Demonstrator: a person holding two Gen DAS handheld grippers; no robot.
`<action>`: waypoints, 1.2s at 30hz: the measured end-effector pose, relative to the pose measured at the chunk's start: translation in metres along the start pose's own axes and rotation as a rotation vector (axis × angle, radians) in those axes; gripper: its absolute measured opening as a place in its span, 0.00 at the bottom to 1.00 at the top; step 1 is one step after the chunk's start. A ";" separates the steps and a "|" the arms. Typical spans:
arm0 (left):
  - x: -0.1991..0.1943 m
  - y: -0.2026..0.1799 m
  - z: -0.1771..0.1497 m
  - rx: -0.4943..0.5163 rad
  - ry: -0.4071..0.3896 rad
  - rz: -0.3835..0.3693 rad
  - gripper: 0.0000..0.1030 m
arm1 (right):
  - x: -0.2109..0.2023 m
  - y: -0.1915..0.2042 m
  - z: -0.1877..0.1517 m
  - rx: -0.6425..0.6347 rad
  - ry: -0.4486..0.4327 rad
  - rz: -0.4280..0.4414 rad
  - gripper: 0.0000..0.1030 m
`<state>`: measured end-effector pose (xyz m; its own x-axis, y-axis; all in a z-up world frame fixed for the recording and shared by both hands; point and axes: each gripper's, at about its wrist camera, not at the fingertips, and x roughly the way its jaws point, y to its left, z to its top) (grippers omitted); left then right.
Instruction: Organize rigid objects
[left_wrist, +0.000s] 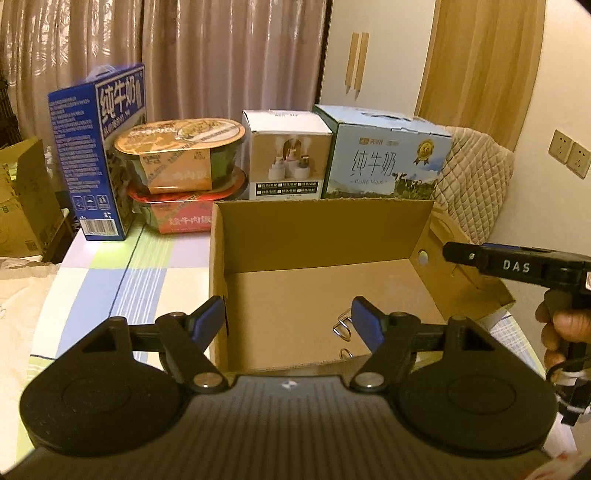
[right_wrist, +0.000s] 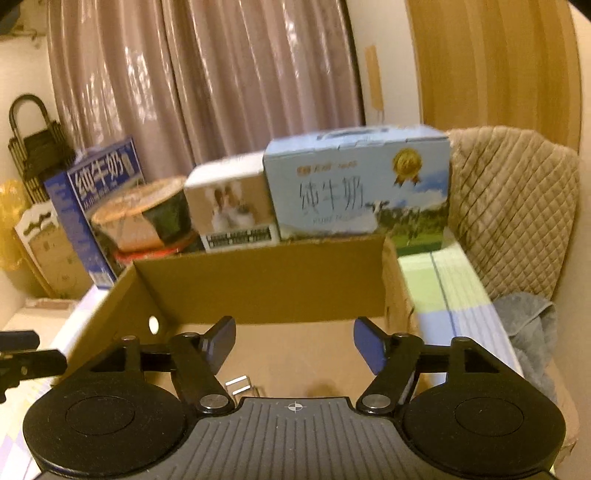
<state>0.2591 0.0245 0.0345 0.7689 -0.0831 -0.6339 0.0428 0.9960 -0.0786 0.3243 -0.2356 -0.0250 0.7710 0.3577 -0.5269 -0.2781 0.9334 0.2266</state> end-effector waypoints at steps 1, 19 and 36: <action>-0.005 0.000 -0.001 -0.002 -0.006 -0.001 0.70 | -0.006 -0.001 0.001 -0.001 -0.008 -0.003 0.66; -0.123 -0.012 -0.072 -0.090 -0.023 0.018 0.91 | -0.172 0.005 -0.074 0.142 -0.029 -0.007 0.66; -0.180 -0.026 -0.154 -0.087 0.048 0.048 0.99 | -0.258 0.031 -0.177 0.016 0.059 -0.077 0.67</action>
<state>0.0213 0.0083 0.0322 0.7370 -0.0394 -0.6748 -0.0498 0.9924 -0.1123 0.0155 -0.2940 -0.0273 0.7544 0.2868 -0.5904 -0.2101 0.9577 0.1967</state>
